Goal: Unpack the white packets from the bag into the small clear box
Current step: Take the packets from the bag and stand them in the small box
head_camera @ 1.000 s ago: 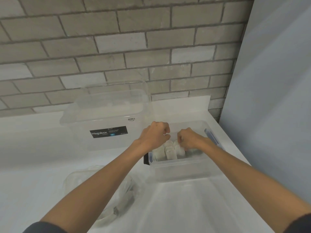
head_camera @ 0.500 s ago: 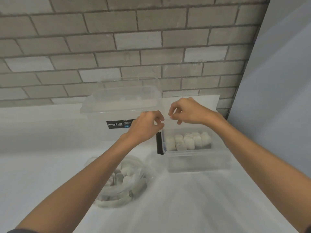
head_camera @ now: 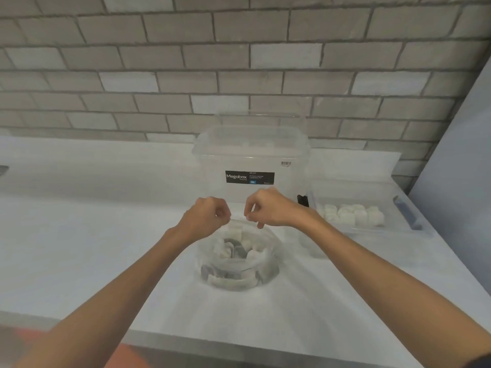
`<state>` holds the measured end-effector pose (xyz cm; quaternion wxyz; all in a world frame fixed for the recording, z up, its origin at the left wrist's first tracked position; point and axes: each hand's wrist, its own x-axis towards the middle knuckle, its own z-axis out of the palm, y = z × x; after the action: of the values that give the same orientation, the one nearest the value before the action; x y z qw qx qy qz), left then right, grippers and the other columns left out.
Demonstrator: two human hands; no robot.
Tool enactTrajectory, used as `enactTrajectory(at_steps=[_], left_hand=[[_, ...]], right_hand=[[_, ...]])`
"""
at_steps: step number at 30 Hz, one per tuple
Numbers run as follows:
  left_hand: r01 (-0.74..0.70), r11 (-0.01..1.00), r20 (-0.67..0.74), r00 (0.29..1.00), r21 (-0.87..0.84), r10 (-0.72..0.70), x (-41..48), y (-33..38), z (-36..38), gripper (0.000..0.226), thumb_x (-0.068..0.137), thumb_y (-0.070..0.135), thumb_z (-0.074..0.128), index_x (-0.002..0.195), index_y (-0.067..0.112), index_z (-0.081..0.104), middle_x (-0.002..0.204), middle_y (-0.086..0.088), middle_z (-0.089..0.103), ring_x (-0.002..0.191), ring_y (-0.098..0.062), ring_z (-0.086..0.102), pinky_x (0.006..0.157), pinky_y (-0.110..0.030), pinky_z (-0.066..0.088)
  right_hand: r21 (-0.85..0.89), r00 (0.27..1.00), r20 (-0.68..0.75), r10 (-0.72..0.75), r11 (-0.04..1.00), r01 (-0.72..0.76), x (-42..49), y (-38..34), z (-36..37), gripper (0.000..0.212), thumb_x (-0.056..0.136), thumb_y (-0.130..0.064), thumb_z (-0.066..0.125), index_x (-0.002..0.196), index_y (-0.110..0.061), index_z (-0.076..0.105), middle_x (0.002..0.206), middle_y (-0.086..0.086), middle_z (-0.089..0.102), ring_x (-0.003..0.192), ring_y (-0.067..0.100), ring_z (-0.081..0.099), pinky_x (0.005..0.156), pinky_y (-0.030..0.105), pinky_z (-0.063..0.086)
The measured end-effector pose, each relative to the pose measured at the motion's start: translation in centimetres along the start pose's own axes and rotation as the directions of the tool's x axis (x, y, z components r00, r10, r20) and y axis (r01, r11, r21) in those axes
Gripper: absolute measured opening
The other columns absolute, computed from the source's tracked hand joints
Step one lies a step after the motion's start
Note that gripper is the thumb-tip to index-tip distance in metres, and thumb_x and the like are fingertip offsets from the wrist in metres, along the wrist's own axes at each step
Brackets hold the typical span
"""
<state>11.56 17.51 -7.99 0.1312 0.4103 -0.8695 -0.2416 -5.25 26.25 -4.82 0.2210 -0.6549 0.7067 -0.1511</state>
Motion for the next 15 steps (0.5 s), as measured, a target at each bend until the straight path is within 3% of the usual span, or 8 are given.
enactTrajectory(at_steps=[4,7,9,11,12,15], left_hand=[[-0.036,0.994,0.09,0.996,0.099,0.027,-1.0,-1.8,0.7,0.014,0.085,0.014,0.061,0.086,0.024,0.07,0.086,0.009,0.068,0.081,-0.012,0.062,0.078,-0.032,0.053],[-0.037,0.982,0.098,0.995,0.185,0.019,-1.4,-2.3,1.2,0.02,0.085,0.011,0.057,0.092,0.024,0.07,0.088,0.01,0.064,0.084,-0.013,0.06,0.073,-0.027,0.049],[-0.03,0.977,0.095,0.995,0.209,0.01,-1.6,-2.5,1.4,0.022,0.084,0.01,0.055,0.093,0.024,0.07,0.093,0.009,0.065,0.087,-0.014,0.061,0.072,-0.027,0.048],[-0.03,0.975,0.094,0.996,0.218,0.009,-1.7,-2.6,1.5,0.024,0.084,0.009,0.054,0.093,0.025,0.07,0.097,0.008,0.066,0.09,-0.016,0.061,0.073,-0.028,0.048],[-0.032,0.974,0.095,0.995,0.223,0.011,-1.8,-2.6,1.5,0.025,0.084,0.009,0.054,0.093,0.025,0.069,0.098,0.008,0.066,0.092,-0.016,0.061,0.073,-0.028,0.048],[-0.041,0.973,0.095,0.995,0.225,0.02,-1.9,-2.6,1.5,0.024,0.085,0.01,0.054,0.094,0.026,0.069,0.1,0.007,0.066,0.093,-0.017,0.061,0.074,-0.028,0.047]], right_hand=[[-0.021,0.996,0.072,0.053,0.998,-0.052,1.4,-0.2,3.7,0.019,0.089,-0.007,0.05,0.09,-0.007,0.068,0.091,0.007,0.064,0.066,0.019,0.072,0.053,0.02,0.049],[-0.034,0.99,0.069,0.121,0.992,-0.119,2.4,-0.2,6.1,0.02,0.088,-0.005,0.051,0.094,-0.003,0.069,0.094,0.014,0.067,0.074,0.026,0.071,0.069,0.033,0.059],[-0.074,0.987,0.053,0.153,0.986,-0.149,3.0,-0.1,7.7,0.017,0.09,-0.012,0.057,0.099,-0.004,0.068,0.103,0.013,0.063,0.085,0.029,0.066,0.079,0.036,0.056],[-0.086,0.982,0.058,0.181,0.981,-0.176,3.5,-0.3,9.0,0.013,0.09,-0.013,0.056,0.094,-0.005,0.066,0.107,0.013,0.061,0.09,0.03,0.063,0.079,0.037,0.054],[-0.091,0.979,0.062,0.194,0.978,-0.188,3.7,-0.3,9.5,0.01,0.088,-0.01,0.054,0.084,-0.007,0.062,0.102,0.012,0.059,0.086,0.029,0.061,0.076,0.037,0.053],[-0.074,0.969,0.053,0.24,0.969,-0.236,3.8,-0.7,10.5,0.028,0.085,-0.007,0.051,0.061,-0.014,0.036,0.073,0.005,0.04,0.069,0.026,0.046,0.06,0.034,0.038]])
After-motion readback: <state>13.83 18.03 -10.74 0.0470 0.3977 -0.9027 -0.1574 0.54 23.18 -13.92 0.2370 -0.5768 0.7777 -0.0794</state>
